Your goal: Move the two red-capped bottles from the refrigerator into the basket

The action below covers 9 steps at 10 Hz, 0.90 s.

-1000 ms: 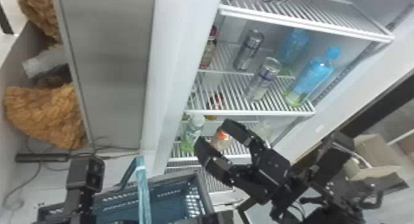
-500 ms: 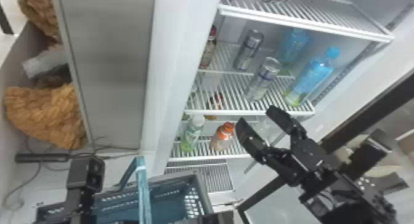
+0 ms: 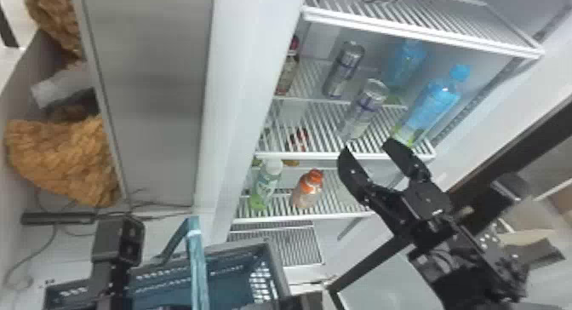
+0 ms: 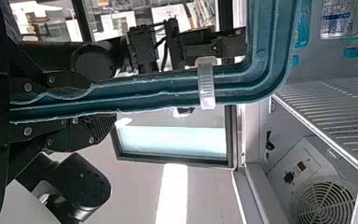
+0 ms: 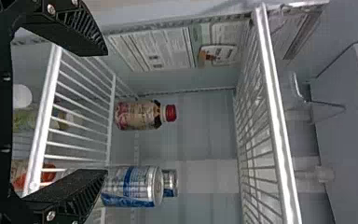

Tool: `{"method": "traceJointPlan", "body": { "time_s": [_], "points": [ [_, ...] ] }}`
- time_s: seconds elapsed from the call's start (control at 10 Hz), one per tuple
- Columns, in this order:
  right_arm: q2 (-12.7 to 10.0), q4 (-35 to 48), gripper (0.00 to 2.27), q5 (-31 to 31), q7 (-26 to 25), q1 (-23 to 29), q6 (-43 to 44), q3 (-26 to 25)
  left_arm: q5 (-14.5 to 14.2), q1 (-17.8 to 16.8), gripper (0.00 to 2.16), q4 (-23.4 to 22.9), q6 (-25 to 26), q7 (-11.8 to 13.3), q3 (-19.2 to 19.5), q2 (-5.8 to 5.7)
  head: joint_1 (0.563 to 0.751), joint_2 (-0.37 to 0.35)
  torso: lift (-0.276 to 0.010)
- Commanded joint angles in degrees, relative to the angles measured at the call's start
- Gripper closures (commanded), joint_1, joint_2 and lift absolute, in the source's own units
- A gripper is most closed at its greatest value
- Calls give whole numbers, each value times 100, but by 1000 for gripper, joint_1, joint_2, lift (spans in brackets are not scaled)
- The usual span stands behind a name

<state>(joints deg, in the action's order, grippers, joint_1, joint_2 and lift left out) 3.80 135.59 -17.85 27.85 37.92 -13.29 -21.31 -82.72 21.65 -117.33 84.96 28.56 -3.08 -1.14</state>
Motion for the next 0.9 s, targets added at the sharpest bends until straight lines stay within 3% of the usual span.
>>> {"method": "traceJointPlan", "body": {
  "time_s": [0.0, 0.8],
  "points": [
    [-2, -207, 107, 59, -25, -207, 21, 52, 0, 0, 1205, 12, -2, 0, -1, 0, 695, -350, 0],
    [-28, -966, 107, 139, -543, -1008, 246, 772, 0, -14, 1205, 26, -2, 0, -12, -9, 695, -350, 0]
  ]
}}
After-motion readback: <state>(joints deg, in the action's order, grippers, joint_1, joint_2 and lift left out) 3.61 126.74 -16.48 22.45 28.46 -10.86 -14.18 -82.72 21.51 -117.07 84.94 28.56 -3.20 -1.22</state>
